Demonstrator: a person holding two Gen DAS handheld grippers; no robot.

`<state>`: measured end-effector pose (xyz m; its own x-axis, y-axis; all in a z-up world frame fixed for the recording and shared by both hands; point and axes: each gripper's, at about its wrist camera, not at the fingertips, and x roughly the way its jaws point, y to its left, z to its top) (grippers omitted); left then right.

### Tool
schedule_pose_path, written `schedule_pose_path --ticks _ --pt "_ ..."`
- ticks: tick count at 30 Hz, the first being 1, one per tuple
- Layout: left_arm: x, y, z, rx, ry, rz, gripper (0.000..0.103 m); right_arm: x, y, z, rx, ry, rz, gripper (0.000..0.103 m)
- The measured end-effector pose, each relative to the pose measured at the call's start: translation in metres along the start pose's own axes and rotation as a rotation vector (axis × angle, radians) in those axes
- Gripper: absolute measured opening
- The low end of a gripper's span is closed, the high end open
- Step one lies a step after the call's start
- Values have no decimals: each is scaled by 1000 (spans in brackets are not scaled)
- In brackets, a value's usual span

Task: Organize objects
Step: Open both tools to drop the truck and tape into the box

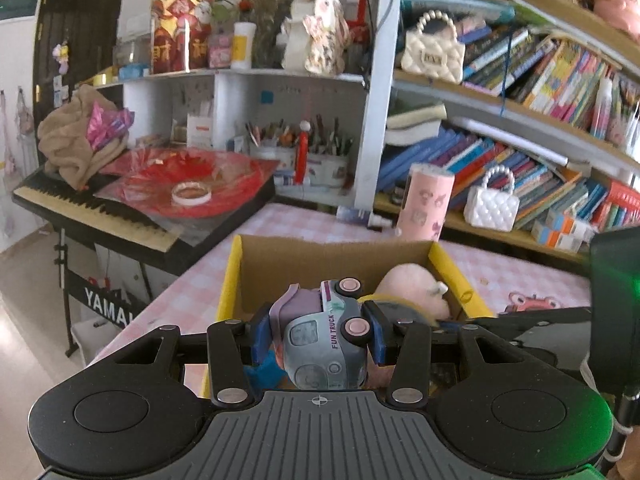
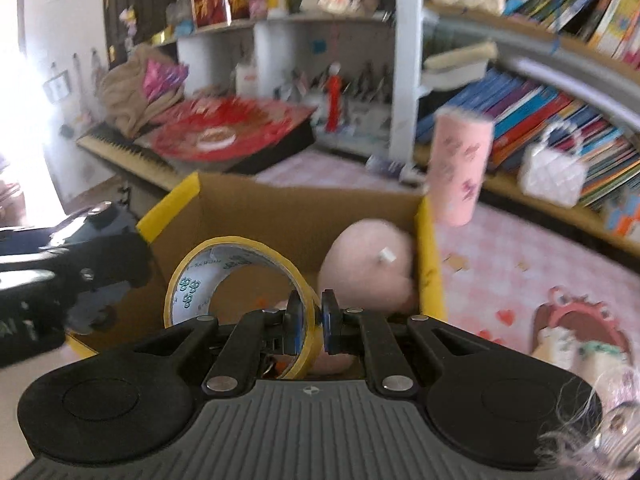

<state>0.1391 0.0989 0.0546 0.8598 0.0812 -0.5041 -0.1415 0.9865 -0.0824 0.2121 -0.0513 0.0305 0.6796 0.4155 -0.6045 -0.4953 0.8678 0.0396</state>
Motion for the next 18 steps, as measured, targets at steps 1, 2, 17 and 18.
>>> schedule_pose_path --ticks 1,2,17,18 --pt "3 -3 0 13 2 3 45 4 -1 0 3 19 15 9" --pt "6 -4 -1 19 3 5 45 9 -2 0 7 38 30 9" --pt "49 6 -17 -8 135 75 45 31 -2 -8 -64 167 162 22" --pt "51 6 -17 -3 138 81 45 30 -2 -9 -66 165 158 22"
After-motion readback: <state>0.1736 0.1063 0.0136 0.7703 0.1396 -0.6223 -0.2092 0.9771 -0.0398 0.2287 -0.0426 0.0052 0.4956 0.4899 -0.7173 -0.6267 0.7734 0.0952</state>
